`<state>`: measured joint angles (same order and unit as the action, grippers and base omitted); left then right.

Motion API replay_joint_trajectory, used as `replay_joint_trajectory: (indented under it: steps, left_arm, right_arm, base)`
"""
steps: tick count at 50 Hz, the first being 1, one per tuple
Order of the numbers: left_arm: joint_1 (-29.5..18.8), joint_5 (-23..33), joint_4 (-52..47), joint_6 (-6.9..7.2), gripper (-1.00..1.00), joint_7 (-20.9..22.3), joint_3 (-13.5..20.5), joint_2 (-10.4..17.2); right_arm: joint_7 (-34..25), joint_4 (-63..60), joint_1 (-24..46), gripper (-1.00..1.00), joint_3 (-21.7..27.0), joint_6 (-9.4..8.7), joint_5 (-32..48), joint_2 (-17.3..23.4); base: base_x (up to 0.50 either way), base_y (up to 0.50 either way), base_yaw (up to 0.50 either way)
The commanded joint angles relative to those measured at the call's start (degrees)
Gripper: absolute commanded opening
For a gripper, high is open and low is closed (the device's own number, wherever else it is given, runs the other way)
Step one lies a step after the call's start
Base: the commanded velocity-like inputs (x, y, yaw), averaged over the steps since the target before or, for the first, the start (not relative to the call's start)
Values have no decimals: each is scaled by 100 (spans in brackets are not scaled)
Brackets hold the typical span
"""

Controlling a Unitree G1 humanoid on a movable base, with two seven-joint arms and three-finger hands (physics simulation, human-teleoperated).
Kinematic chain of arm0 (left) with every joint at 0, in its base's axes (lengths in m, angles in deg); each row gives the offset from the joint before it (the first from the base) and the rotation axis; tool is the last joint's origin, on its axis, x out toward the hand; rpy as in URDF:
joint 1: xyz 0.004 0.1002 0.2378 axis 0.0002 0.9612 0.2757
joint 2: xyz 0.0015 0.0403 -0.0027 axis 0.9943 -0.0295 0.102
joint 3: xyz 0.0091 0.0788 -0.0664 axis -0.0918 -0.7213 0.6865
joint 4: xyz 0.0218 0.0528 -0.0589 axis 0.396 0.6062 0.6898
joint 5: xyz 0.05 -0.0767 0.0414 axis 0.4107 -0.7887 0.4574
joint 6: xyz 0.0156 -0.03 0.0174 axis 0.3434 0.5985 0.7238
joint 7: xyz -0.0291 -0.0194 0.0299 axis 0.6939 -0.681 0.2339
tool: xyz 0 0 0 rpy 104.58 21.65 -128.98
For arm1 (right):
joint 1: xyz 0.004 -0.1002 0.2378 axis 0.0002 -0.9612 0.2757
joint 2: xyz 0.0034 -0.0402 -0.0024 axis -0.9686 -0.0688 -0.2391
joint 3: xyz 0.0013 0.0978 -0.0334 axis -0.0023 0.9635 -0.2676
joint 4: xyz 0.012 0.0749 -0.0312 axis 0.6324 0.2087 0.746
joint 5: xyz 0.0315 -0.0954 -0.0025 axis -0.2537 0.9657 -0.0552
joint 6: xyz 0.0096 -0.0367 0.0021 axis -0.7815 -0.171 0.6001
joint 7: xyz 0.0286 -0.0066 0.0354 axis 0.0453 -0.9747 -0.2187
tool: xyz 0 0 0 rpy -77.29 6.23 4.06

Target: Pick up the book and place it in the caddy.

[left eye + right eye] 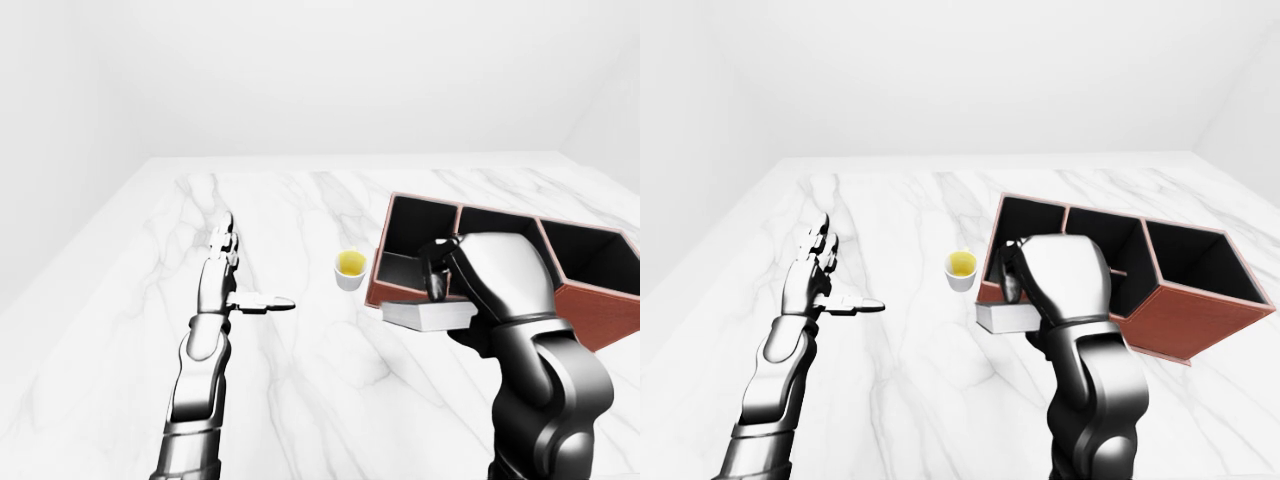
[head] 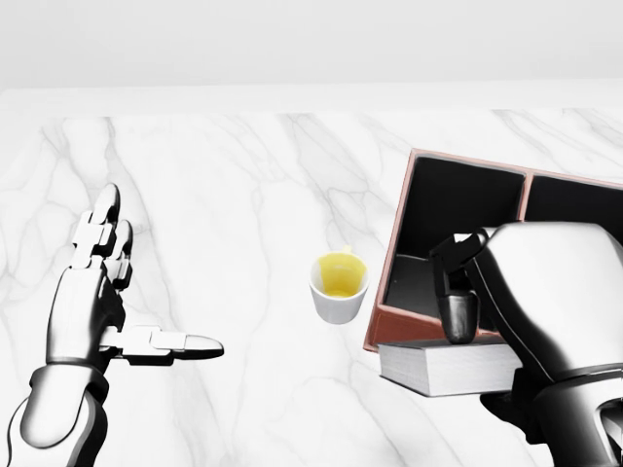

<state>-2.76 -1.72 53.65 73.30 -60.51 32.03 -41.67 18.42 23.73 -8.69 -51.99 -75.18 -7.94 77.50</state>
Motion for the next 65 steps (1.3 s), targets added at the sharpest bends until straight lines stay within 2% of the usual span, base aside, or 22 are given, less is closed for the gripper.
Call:
replay_joint_trajectory:
  steps: [1,8,20,44,65]
  left_arm:
    - [27,20,-46,0,100,25,-6,-10]
    - [41,22,-85,0,100,30,-7,-15]
    - [32,23,-78,0,100,32,-8,-14]
    - [11,9,-7,0,100,28,-4,-8]
    - [3,7,-23,0,100,32,-8,-6]
  right_arm:
    - [1,-251,701,-100,275,0,36,176]
    - [1,-270,1176,-100,499,0,-13,458]
    - [1,-167,1526,-100,775,0,-153,826]
    - [1,825,1553,-100,1687,0,-955,1868]
    - [1,1413,1366,-100,1950,0,-1386,2195]
  base:
    - [0,0,0]
    - [0,0,0]
    - [0,0,0]
    - [0,0,0]
    - [0,0,0]
